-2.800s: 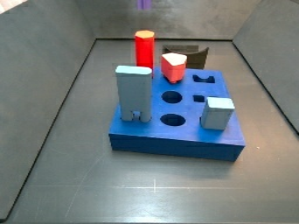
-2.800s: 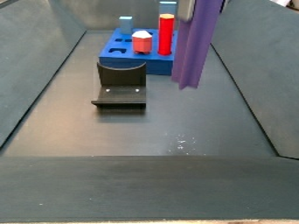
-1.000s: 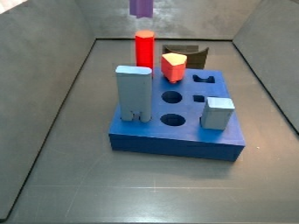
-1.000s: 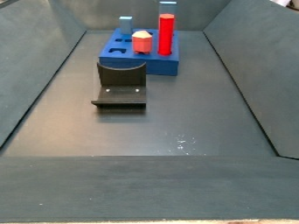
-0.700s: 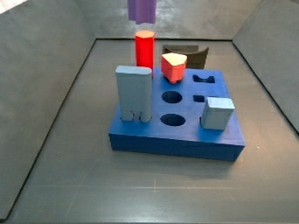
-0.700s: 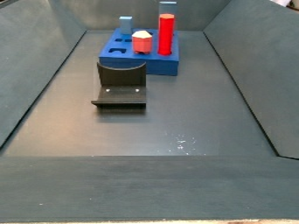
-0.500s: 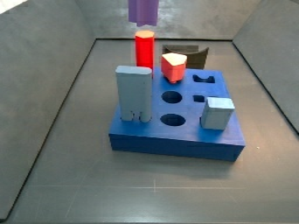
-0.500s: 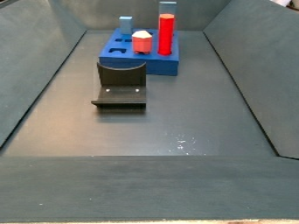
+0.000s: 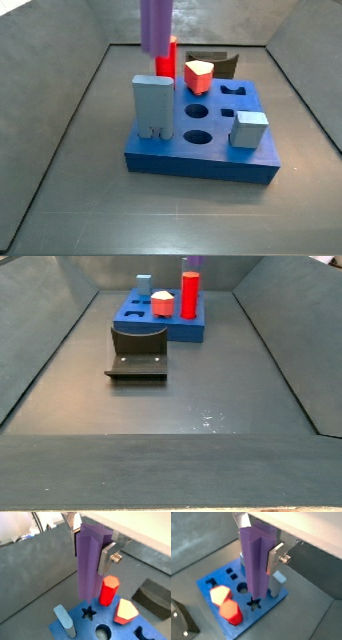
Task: Pick up the star object. Move up. Move to above the board. Insert the star object.
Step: Insert the star object.
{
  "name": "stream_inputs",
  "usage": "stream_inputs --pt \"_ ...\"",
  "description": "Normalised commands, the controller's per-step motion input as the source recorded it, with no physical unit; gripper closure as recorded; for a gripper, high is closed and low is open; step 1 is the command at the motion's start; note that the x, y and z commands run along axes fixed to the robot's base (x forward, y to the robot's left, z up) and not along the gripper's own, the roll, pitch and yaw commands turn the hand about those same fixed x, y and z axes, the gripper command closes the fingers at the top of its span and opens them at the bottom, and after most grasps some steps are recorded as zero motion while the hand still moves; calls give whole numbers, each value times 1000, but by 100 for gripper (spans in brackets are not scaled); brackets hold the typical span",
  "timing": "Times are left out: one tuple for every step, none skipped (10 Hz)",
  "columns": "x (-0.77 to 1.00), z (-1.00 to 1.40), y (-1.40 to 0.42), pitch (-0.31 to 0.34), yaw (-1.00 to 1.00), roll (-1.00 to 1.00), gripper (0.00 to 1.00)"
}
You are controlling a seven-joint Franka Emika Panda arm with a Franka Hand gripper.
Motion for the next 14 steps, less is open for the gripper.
stream_inputs --pt "-234 -854 23 -209 146 0 100" --pt "-183 -809 0 -234 57 0 100" --pt "-91 -849 0 -211 26 0 100" --pt "0 -820 14 -180 37 0 100" --pt "94 -517 83 -54 0 14 100" --pt "249 -426 114 -19 -117 109 100" --pt "257 -440 80 -26 -111 104 100" --pt "151 -369 0 -71 -97 59 100" --pt "6 -257 0 -53 -69 7 100" --pt "0 -160 0 -21 -46 0 100" --pt "0 -146 0 -14 0 0 100" --pt "0 -194 0 -14 14 24 100" --pt "6 -243 0 -4 151 59 100" --pt "23 -206 0 0 214 57 100"
